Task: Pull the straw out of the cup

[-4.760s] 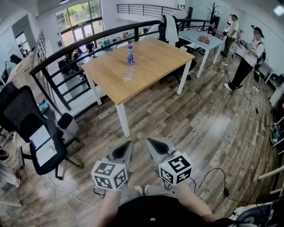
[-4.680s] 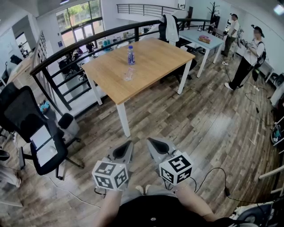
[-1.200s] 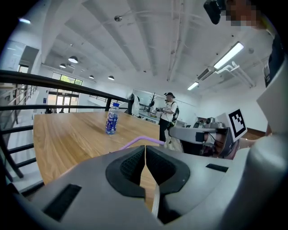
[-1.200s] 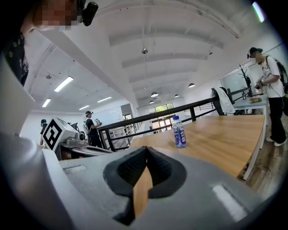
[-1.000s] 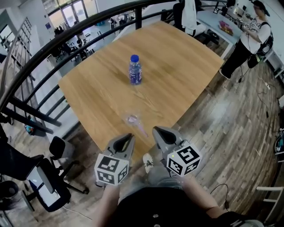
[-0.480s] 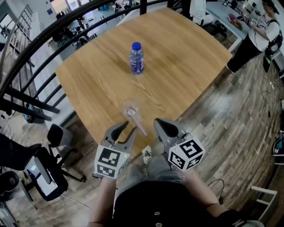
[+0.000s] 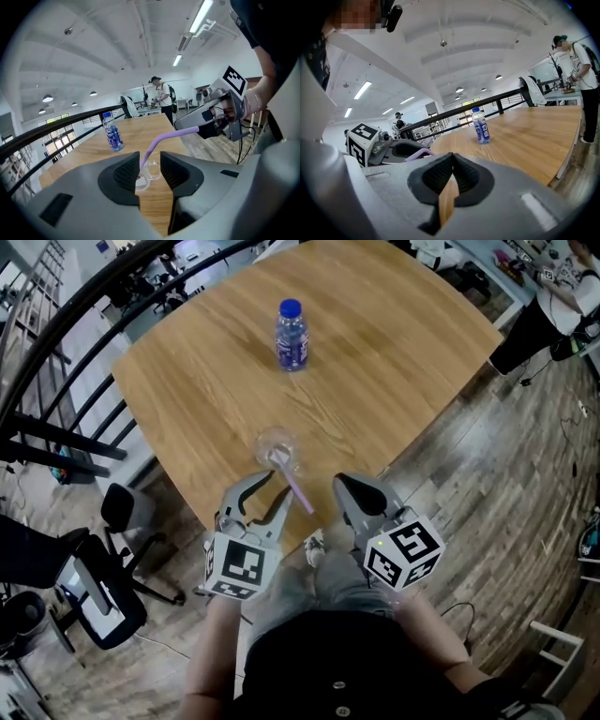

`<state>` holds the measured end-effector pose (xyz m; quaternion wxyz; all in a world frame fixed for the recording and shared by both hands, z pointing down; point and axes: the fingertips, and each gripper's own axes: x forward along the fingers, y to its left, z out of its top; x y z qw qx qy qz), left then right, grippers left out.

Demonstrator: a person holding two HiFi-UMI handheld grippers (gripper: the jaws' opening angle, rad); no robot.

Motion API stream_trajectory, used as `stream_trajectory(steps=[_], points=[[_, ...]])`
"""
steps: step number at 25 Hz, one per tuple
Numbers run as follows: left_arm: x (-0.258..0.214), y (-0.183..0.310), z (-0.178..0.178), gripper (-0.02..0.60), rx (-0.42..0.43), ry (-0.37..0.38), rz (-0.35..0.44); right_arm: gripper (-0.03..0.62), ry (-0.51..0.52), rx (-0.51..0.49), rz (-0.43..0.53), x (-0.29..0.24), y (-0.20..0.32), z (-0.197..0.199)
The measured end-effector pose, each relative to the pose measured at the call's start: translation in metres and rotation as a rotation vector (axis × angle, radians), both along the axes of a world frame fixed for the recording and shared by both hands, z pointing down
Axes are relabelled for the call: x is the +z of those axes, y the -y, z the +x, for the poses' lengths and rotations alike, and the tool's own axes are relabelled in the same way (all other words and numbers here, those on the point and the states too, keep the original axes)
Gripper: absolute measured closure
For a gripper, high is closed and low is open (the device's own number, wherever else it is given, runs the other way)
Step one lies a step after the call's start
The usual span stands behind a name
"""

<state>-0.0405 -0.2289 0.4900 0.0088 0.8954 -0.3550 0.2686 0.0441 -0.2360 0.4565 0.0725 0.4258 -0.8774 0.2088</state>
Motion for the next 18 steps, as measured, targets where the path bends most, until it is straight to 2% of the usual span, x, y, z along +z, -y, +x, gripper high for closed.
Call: stream_trajectory(steps=[7,10,18], points=[[-0.002,0.010,0.011,0.449,0.049,-0.004,0.047,0.595,0.010,-0.011,-0.020,0.005,0.003,0.002],[-0.004,0.016,0.011,0.460,0.031,-0.008,0.042,0.595,0.013,-0.008,-0.023,0.004,0.006,0.005],[-0.019,0.031,0.015,0.517,0.009,-0.087,0.044,0.595,0.016,-0.004,-0.028,0.007,0.011,0.012]])
